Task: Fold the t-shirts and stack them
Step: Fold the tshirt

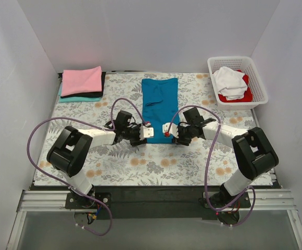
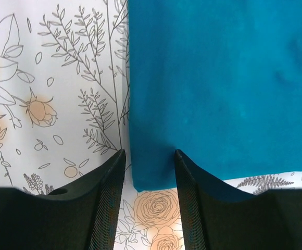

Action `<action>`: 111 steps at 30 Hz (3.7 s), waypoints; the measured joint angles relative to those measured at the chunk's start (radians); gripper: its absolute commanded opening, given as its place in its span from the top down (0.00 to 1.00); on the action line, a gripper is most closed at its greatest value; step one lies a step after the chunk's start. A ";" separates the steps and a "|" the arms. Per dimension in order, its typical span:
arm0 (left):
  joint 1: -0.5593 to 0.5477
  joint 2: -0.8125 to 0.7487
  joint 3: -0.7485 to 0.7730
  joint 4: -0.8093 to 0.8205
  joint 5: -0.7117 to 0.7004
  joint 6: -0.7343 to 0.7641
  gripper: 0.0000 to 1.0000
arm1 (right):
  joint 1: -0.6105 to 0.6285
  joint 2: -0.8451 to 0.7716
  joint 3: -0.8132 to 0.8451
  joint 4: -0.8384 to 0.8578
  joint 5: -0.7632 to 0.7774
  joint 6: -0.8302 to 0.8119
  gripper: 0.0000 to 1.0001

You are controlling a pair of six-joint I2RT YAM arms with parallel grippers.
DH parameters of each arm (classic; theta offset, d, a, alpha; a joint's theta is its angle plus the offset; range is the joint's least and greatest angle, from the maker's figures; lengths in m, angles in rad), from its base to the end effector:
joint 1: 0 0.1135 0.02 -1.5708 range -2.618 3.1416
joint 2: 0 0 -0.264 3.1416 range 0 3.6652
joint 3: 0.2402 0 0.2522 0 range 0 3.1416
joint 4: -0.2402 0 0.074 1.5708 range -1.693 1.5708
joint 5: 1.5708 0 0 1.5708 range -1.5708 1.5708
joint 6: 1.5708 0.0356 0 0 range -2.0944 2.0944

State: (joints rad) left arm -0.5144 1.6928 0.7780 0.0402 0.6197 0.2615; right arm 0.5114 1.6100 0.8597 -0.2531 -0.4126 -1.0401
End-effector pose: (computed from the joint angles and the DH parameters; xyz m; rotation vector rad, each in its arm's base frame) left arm 0.2642 -0.1730 0.1390 1.1626 2.1100 -0.8696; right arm 0.2614 0.1631 0.1643 -1.8408 1.6610 0.3114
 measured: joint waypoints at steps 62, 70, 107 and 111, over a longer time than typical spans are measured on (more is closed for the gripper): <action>0.242 -0.179 0.379 -0.816 0.332 -0.138 1.00 | 0.051 0.132 0.731 -0.687 -0.089 -0.037 0.99; 0.330 0.219 0.669 -0.736 0.318 -0.193 0.95 | -0.015 0.447 0.978 -0.685 -0.105 -0.101 0.99; 0.111 -0.123 0.182 -0.401 0.309 -0.163 0.46 | -0.107 0.562 0.950 -0.700 -0.605 0.530 0.87; 0.045 -0.046 0.193 -0.308 0.282 -0.166 0.47 | -0.096 0.676 0.978 -0.673 -0.636 0.630 0.89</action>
State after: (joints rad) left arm -0.4694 1.6470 0.9714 -0.2680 0.9016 0.0959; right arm 0.4152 2.2856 1.8374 -0.9260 -1.0481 -0.4099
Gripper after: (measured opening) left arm 0.540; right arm 0.117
